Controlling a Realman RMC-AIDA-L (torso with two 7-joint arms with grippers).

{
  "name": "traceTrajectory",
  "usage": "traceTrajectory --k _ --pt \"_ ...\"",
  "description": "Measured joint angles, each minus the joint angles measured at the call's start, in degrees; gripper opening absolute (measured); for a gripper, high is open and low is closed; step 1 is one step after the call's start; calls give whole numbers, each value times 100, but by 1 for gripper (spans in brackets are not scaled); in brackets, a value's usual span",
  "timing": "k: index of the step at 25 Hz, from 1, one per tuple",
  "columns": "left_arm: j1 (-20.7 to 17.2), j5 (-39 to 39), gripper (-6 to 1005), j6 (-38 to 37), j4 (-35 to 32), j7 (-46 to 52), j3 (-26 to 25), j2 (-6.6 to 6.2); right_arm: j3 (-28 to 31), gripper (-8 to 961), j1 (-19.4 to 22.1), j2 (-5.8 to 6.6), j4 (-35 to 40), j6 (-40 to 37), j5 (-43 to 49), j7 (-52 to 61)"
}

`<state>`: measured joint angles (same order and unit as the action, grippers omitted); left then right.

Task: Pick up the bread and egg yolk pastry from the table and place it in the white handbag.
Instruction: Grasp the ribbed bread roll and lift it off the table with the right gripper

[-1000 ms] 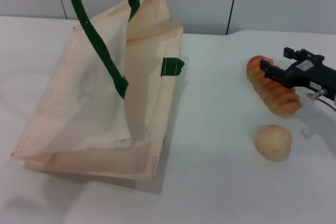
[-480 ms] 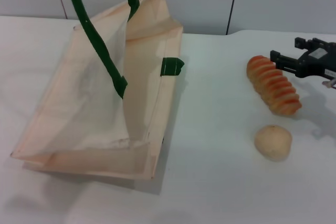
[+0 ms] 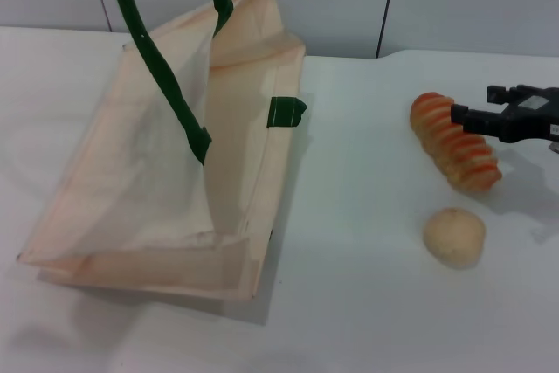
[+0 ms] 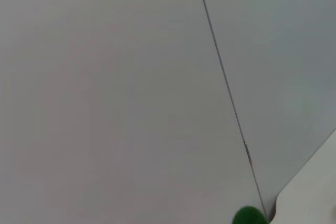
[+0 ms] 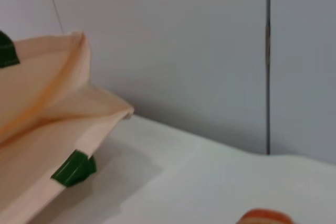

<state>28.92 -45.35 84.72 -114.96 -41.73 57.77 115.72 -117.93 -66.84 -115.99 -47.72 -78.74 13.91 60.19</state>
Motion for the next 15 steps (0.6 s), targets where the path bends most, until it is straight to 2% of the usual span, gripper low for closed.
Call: traceTrajectory --k 5,10,15 --pt "4 15 113 1 0 -80 -3 1 -415 780 -6 -2 75 84 286 496" --pt "17 8 113 1 1 -114 8 3 -544 780 -130 -3 104 562 513 613" --pt "17 14 113 1 7 -117 24 3 -609 780 -213 -5 81 657 550 767"
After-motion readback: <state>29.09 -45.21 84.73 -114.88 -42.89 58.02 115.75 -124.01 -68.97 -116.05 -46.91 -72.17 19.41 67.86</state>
